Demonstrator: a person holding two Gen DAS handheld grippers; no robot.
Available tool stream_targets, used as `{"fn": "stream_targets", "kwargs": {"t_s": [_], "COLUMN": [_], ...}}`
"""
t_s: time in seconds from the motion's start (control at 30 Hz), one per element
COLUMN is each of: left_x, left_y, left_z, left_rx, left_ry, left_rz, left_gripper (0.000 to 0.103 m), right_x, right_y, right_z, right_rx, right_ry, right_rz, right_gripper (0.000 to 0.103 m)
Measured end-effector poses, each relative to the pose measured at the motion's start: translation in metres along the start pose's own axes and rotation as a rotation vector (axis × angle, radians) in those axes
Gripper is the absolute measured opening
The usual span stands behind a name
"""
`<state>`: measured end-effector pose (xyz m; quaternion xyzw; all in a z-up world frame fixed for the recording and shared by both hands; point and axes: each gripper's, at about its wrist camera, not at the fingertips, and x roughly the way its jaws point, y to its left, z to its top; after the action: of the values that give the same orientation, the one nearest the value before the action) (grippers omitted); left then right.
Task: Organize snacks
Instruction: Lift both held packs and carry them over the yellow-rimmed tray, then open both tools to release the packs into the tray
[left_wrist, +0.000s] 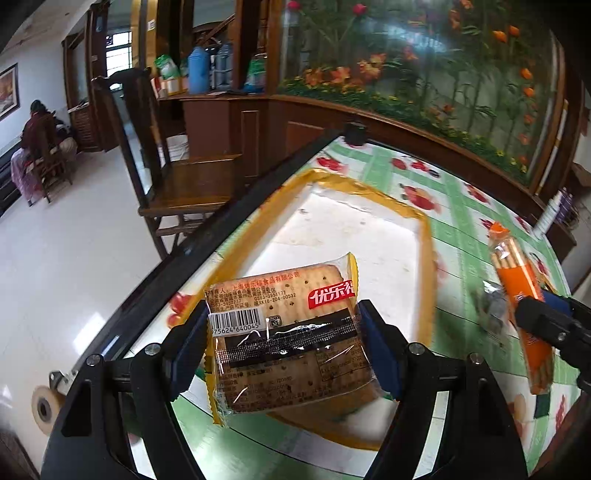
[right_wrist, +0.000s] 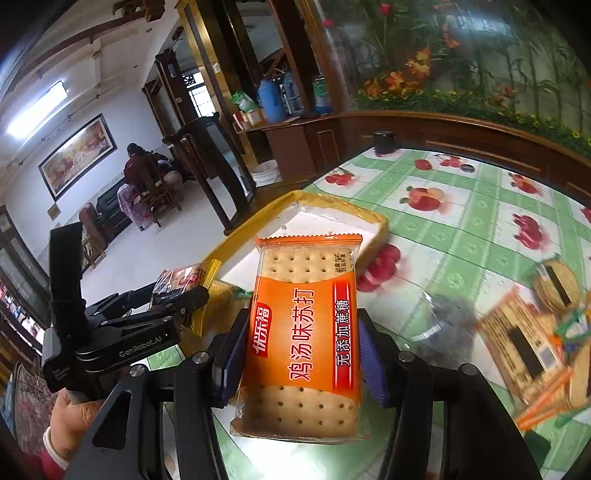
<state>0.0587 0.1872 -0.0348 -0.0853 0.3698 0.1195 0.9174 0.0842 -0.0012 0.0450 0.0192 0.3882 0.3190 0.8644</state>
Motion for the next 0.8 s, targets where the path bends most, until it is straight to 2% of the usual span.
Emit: {"fn": "stream_targets", "kwargs": {"t_s": [0.3,0.5,0.8], "left_x": [0.02,0.044,0.053], "left_y": [-0.001,-0.005,-0.01], "left_z": [0.017,0.026,0.023], "left_rx": [0.018,0.03,0.074], "left_ry": [0.004,0.048,0.079], "left_rz": [0.041,0.073,0.104], "left_gripper": [0.078,0.078,0.078], "right_x": [0.044,0.092,0.135], "right_y": [0.01,-0.002,-0.01], "right_z": [0.027,0.042,0.04], "right_rx": [0.016,0.122,0.162], "right_ry": [0.007,0.037,0.104], "right_rz": [0.068,0.162,0.161], "right_gripper": [0.055,0.055,0.055]}}
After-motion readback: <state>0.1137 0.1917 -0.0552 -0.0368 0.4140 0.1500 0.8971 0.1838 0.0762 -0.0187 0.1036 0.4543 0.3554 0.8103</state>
